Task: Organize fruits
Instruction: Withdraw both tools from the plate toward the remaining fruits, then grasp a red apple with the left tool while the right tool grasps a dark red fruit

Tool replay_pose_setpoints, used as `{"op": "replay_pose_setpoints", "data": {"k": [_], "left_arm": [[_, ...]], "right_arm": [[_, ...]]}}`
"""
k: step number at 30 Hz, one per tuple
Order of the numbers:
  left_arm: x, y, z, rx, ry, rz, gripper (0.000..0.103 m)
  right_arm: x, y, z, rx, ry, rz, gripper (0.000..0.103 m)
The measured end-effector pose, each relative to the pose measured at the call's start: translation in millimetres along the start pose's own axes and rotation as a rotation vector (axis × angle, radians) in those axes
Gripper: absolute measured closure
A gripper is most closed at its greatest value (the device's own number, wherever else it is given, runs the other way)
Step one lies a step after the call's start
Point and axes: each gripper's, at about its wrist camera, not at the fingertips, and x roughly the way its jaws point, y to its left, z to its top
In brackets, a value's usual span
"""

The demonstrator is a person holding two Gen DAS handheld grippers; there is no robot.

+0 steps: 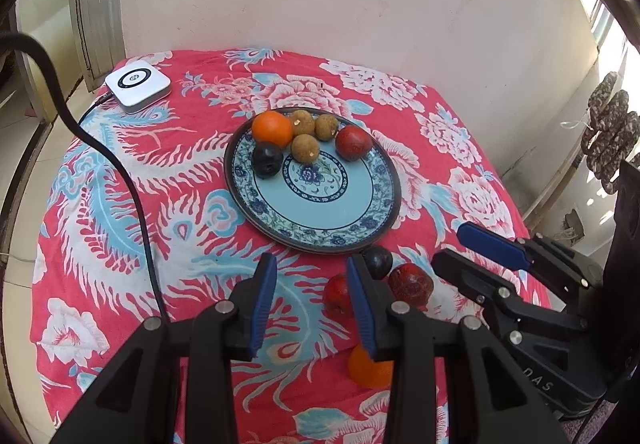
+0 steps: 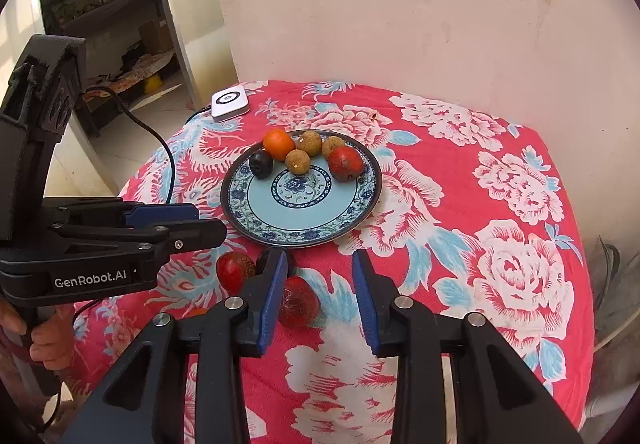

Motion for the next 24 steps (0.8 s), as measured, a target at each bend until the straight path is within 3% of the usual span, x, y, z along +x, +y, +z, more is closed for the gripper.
{"op": "replay_pose_setpoints", "data": {"k": [24], "left_arm": [[14.8,-21.1,-16.9,0.054,0.045,-0.002,0.065]], "right_arm": [[-8.4,-11.3,-22.6,0.043,0.014,-0.002,0.066]]}}
